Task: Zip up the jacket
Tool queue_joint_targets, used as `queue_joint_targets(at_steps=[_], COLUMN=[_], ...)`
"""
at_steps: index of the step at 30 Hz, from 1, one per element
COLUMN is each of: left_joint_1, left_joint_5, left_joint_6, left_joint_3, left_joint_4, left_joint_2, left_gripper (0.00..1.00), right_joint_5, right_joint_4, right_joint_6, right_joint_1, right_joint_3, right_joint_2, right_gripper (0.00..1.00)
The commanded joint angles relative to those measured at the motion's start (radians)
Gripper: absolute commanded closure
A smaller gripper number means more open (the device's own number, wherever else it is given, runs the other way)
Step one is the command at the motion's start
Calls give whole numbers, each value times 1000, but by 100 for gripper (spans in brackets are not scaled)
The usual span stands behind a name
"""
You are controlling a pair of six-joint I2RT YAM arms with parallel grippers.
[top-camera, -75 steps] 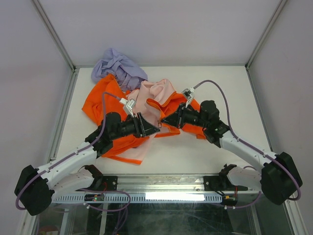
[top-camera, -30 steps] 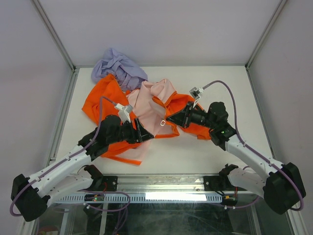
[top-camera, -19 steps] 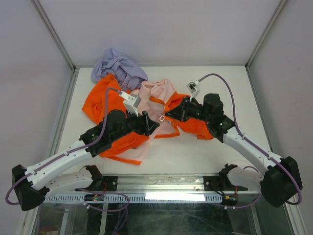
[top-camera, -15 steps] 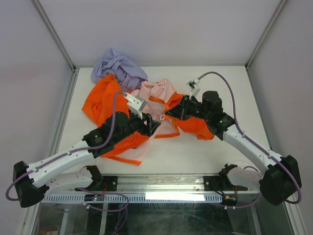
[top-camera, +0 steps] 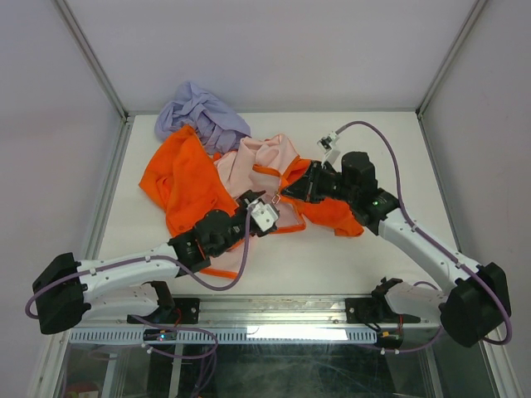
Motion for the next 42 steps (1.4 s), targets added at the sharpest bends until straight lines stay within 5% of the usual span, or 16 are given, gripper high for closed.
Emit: queue_joint_targets(at_steps=[1,6,13,21,25,30,36,42], left_joint_1=[-7,-7,-5,-1,0,34,245,376], left_joint_5=[-22,-54,-27,45,114,85,408,644], left_joint_6=[193,220,93,-143,-243,-428,-595,-588], left_joint_3=[24,54,70,92,96,84,129,170], left_joint_4=[215,225,88,-110,-167,-177,-204,-171], left_joint_2=[53,97,-1,-74,-103,-144,-117,-48], left_gripper=[40,53,89,99,97,75,52,44], right_joint_5=[9,10,21,-5,-25,-66,-127,-118], right_joint_4=[37,39,10,61,103,202,281,173], right_joint_6=[16,13,-31,-69,-92,-152,-314,-581], right_joint_1=[10,11,10,10,8,3,-6,-1], right_joint_3=[61,61,60,39,22,-27,-77,-18], right_joint_2=[3,3,-3,4,13,-1,-28,-31], right_gripper=[100,100,100,100,100,100,100,100])
